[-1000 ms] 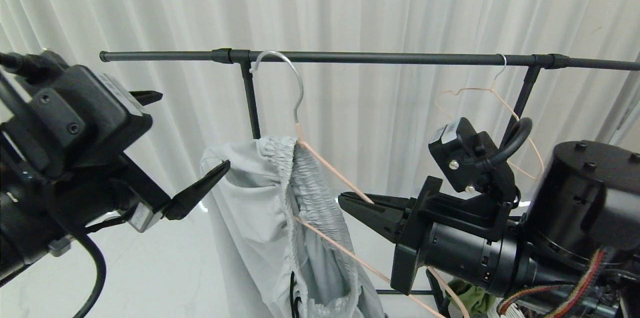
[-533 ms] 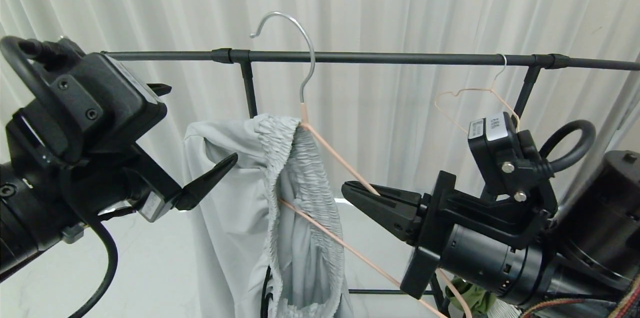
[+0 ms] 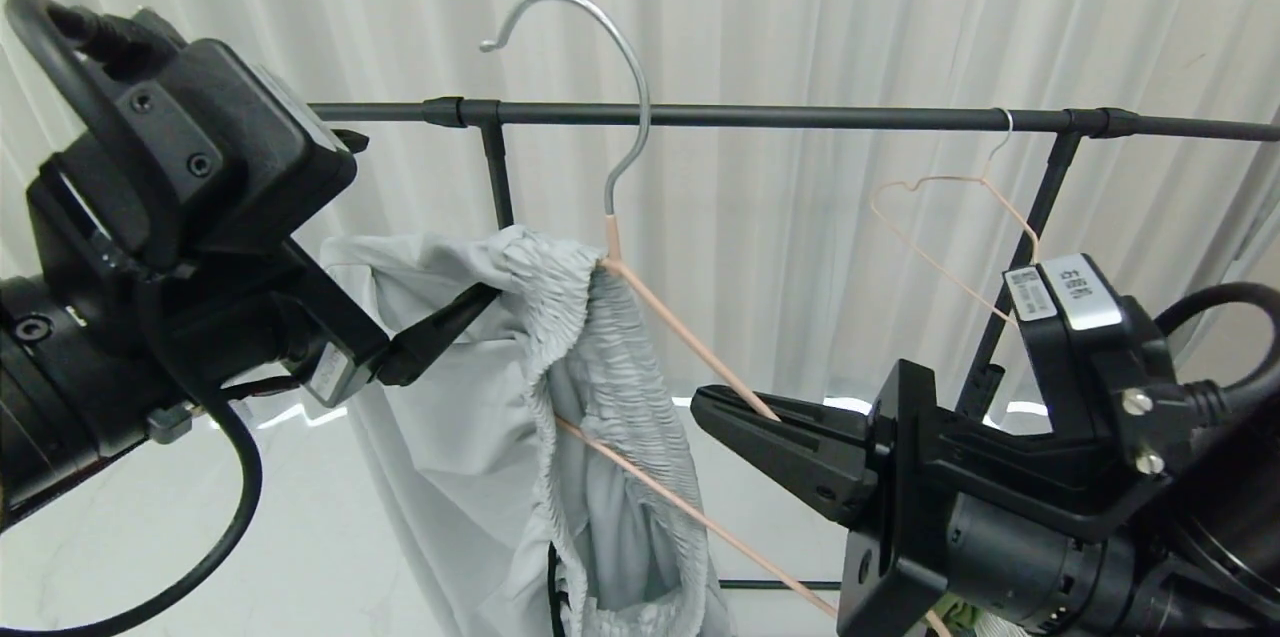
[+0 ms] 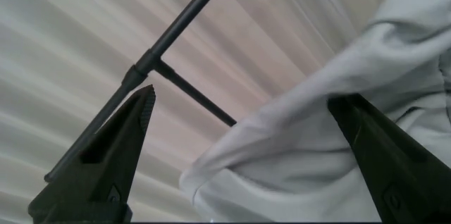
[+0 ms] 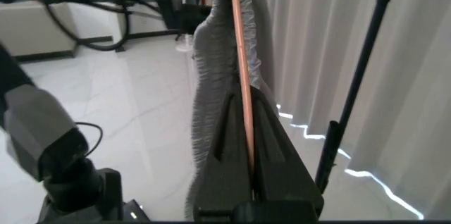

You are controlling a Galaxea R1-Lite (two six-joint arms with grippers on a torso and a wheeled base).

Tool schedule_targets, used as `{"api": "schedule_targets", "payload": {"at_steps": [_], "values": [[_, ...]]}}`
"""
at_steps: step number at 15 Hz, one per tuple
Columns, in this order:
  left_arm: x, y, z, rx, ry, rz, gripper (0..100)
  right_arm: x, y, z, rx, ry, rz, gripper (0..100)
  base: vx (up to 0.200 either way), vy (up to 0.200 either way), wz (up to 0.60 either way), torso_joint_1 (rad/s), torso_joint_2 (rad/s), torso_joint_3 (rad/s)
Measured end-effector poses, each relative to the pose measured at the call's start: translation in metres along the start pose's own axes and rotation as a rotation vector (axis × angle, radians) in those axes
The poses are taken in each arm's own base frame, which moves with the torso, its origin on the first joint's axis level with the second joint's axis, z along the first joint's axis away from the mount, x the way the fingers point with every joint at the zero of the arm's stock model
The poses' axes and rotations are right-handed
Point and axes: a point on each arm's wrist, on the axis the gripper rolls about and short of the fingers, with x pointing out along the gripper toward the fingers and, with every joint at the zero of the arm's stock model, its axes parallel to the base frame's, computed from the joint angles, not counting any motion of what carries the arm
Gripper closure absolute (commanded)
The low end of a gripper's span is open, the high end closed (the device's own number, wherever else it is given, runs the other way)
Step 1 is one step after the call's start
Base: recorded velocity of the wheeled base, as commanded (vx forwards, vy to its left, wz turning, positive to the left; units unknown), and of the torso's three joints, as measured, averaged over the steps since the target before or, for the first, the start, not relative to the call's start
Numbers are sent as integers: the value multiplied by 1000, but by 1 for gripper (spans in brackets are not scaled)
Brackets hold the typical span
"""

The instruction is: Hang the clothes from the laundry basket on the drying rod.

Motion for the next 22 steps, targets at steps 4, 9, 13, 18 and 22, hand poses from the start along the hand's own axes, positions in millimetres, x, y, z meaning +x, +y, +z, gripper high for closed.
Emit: {"api": "schedule_targets", "payload": {"at_steps": [4, 9, 13, 18, 22], "values": [[6, -1, 1, 0, 3, -8, 0, -6, 4, -3, -6, -15, 67, 100, 0, 0, 0, 0, 0, 0], [9, -4, 0, 4, -7, -39, 100, -8, 5, -5, -15, -6, 120, 100, 0, 0, 0, 0, 0, 0], [11, -6, -1, 4, -10, -62, 100, -8, 5, -5, -14, -4, 131, 100, 0, 0, 0, 0, 0, 0], [11, -5, -3, -4, 1, -42, 100, -10, 0, -4, -18, -4, 112, 0, 0, 0, 0, 0, 0, 0], [11, 0, -7, 0, 58, 16, 100, -14, -10, -2, -29, -7, 60, 0, 0, 0, 0, 0, 0, 0]]}}
